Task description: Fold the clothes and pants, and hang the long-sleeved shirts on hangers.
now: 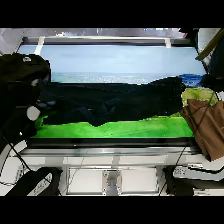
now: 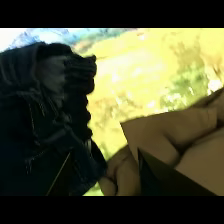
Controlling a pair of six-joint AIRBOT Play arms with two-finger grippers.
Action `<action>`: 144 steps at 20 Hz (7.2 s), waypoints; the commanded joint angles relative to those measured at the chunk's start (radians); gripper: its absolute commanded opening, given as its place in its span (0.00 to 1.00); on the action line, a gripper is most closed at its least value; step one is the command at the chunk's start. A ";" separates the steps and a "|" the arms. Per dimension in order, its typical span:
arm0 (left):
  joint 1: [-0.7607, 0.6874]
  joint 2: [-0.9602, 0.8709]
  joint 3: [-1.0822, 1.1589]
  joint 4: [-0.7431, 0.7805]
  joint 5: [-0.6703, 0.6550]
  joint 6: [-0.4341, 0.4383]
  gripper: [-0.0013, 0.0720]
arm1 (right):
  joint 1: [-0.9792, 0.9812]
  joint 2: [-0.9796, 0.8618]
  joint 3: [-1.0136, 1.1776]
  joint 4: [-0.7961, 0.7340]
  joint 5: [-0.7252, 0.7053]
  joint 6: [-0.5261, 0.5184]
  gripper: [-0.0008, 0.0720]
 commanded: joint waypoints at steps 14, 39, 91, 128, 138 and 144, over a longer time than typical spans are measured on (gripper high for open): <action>0.107 -0.673 0.557 -0.169 -0.295 0.218 0.86 | 0.067 0.019 0.007 0.061 0.186 -0.108 0.62; 0.114 -0.301 0.608 0.264 -0.351 0.195 0.04 | 0.028 0.040 0.006 -0.049 0.362 -0.158 0.62; 0.491 0.381 -0.294 0.526 -0.087 0.157 0.04 | -0.349 0.387 -0.786 0.161 0.193 -0.266 0.05; 0.537 -0.325 0.259 -0.074 -0.138 0.361 0.83 | -0.414 0.388 -0.408 0.371 0.402 -0.122 0.48; 0.518 -0.389 0.261 -0.090 -0.156 0.401 0.75 | -0.414 0.388 -0.408 0.374 0.426 -0.121 0.48; 0.518 -0.372 0.303 -0.125 -0.093 0.405 0.04 | -0.414 0.388 -0.408 0.374 0.435 -0.121 0.48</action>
